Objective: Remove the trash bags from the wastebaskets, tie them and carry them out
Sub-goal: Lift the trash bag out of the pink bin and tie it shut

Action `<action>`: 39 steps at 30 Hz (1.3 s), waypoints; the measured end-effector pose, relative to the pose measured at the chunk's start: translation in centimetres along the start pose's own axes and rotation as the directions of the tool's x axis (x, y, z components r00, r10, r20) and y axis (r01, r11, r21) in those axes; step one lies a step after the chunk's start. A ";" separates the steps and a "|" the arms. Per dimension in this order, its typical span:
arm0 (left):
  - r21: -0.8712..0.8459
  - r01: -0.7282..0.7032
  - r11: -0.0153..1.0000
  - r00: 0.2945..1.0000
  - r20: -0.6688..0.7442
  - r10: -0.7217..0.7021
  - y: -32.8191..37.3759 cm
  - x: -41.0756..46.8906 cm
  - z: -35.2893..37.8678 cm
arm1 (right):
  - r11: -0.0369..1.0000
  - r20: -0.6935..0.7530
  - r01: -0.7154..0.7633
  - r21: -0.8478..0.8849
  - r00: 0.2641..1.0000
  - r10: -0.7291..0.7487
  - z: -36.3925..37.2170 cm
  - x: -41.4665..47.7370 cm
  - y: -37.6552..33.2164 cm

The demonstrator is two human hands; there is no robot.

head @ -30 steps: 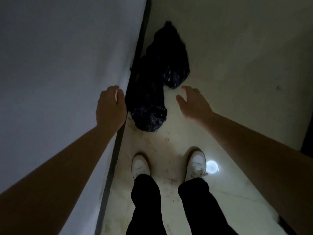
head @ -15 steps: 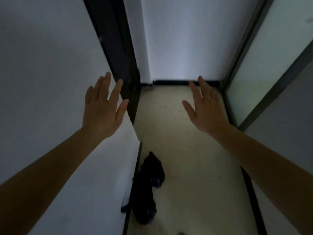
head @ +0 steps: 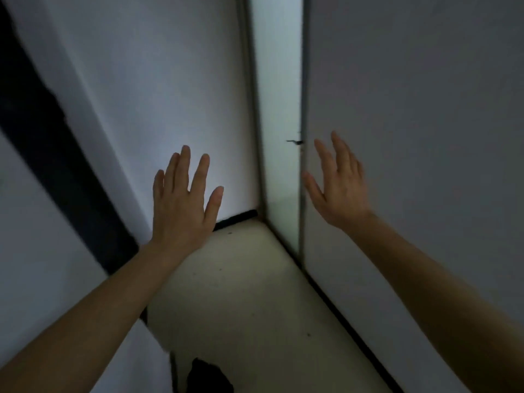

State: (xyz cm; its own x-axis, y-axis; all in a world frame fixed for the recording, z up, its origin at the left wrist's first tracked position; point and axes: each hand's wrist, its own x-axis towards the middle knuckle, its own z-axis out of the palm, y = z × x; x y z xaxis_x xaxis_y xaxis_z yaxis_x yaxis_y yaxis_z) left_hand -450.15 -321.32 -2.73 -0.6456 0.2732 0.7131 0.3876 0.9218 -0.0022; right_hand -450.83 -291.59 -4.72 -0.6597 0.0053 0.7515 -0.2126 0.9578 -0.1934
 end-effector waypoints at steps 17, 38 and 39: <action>-0.640 -0.476 0.604 0.830 -0.099 0.549 45.7 -7.0 -2.7 | 0.570 -0.207 -0.538 -0.621 0.814 0.542 -41.6 -32.6 15.3; -0.779 -0.524 0.345 0.684 -0.144 0.716 98.9 -18.4 -6.7 | 0.358 -0.325 -0.731 -0.580 0.611 0.722 -71.4 -59.4 44.2; -0.783 -0.523 0.336 0.677 -0.142 0.722 100.8 -18.6 -5.6 | 0.353 -0.316 -0.741 -0.572 0.596 0.738 -71.2 -60.0 46.2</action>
State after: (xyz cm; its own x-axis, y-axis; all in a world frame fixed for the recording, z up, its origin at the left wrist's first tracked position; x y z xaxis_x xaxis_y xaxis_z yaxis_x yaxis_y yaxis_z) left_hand -395.38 -235.00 -12.29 -0.0635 0.8117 0.5806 0.9834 -0.0483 0.1751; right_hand -369.78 -227.25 -13.83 -0.3222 0.8012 0.5042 0.8257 0.4983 -0.2643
